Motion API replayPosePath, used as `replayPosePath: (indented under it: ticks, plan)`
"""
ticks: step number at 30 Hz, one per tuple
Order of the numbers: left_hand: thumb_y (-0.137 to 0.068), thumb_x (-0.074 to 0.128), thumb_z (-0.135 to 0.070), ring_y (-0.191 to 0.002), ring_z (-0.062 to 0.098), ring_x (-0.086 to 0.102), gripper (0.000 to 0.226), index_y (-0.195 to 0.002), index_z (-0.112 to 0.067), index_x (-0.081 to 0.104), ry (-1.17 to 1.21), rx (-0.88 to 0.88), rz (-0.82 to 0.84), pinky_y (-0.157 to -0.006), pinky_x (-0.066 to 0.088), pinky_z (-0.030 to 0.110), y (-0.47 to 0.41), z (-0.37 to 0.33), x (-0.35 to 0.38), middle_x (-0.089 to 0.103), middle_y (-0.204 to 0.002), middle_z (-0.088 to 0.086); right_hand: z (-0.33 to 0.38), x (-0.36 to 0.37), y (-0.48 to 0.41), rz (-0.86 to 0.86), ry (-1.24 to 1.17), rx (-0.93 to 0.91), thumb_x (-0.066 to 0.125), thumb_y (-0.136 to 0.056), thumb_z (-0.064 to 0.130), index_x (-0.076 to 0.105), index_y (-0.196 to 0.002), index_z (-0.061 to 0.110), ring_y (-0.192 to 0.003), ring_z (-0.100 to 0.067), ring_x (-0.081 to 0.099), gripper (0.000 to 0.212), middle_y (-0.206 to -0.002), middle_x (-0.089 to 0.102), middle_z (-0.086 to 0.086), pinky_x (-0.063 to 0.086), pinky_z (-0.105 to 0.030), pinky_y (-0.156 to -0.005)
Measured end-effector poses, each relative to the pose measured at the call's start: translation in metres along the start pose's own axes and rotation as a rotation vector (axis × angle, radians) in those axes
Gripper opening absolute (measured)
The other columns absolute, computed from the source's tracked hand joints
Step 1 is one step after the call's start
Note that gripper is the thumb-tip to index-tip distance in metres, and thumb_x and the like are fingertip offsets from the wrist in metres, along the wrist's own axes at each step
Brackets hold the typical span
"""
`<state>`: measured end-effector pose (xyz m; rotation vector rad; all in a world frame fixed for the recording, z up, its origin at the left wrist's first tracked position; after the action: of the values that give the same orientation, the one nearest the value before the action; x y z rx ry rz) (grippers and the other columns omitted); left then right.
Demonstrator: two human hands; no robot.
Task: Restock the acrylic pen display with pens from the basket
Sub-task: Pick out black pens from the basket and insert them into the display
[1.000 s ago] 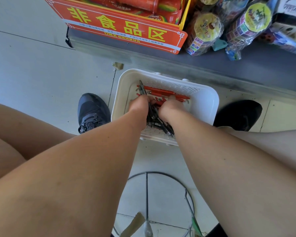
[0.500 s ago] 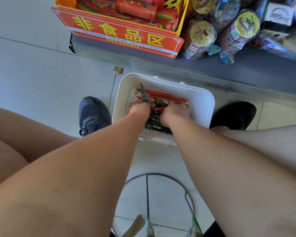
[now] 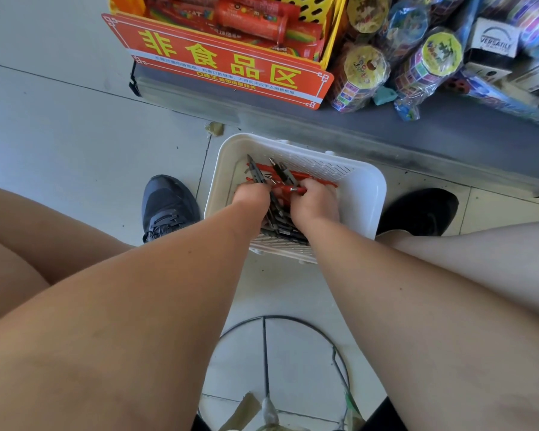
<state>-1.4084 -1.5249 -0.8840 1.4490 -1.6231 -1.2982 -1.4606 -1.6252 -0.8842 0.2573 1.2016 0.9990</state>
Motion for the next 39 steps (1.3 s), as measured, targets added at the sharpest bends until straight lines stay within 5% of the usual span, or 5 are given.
replayPosePath:
  ticks: [6,13,18,24,39]
  plan:
    - [-0.079,0.057,-0.027,-0.103,0.038,0.069,0.021,-0.089,-0.015,0.072,0.052,0.013,0.014,-0.09,0.056,0.055,0.002,0.002,0.001,0.075,-0.104,0.016,0.004,-0.004,0.0,0.009,-0.083,-0.014,0.053,-0.076,0.041,0.072,-0.084,0.038,-0.091,-0.025,0.062,0.021,-0.096,0.068,-0.002,0.055,-0.034,-0.079]
    - [-0.086,0.057,-0.022,-0.085,0.032,0.067,0.02,-0.075,-0.011,0.069,0.083,0.006,0.028,-0.096,0.053,0.053,0.011,0.0,-0.002,0.069,-0.075,0.007,0.002,-0.019,0.005,0.116,-0.183,-0.063,0.065,-0.09,0.03,0.07,-0.081,0.032,-0.062,0.001,0.052,0.011,-0.069,0.062,0.016,0.034,-0.011,-0.043]
    - [-0.094,0.051,-0.011,-0.087,0.035,0.073,0.02,-0.098,-0.003,0.069,0.078,-0.023,0.084,-0.079,0.06,0.052,0.027,-0.003,-0.001,0.074,-0.091,0.016,0.005,-0.023,0.008,0.139,-0.244,-0.08,0.068,-0.088,0.032,0.07,-0.076,0.03,-0.064,-0.006,0.056,0.012,-0.068,0.064,0.015,0.043,-0.02,-0.055]
    - [-0.098,0.05,-0.004,-0.054,0.015,0.061,0.021,-0.087,-0.011,0.067,0.115,-0.038,0.203,-0.043,0.049,0.02,0.028,-0.001,0.004,0.063,-0.071,0.006,0.006,-0.023,0.01,0.129,-0.263,-0.081,0.065,-0.087,0.028,0.07,-0.074,0.025,-0.066,-0.015,0.061,0.014,-0.067,0.066,0.008,0.042,-0.023,-0.06]
    - [-0.096,0.059,-0.02,-0.088,0.03,0.074,0.017,-0.11,-0.017,0.068,-0.029,0.178,0.145,-0.083,0.06,0.051,0.031,0.008,0.002,0.076,-0.096,0.012,0.002,-0.029,0.021,0.118,-0.331,-0.047,0.07,-0.082,0.031,0.065,-0.06,0.016,-0.053,-0.015,0.047,0.027,-0.046,0.048,0.009,0.037,-0.024,-0.053]
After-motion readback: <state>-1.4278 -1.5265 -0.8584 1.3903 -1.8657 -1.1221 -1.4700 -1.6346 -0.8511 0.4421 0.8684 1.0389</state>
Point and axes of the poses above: each hand's wrist, its own y-axis away from the middle knuckle, its own x-axis out of the palm, z = x × y, the point moved 1 cm from there along -y, towards the middle knuckle
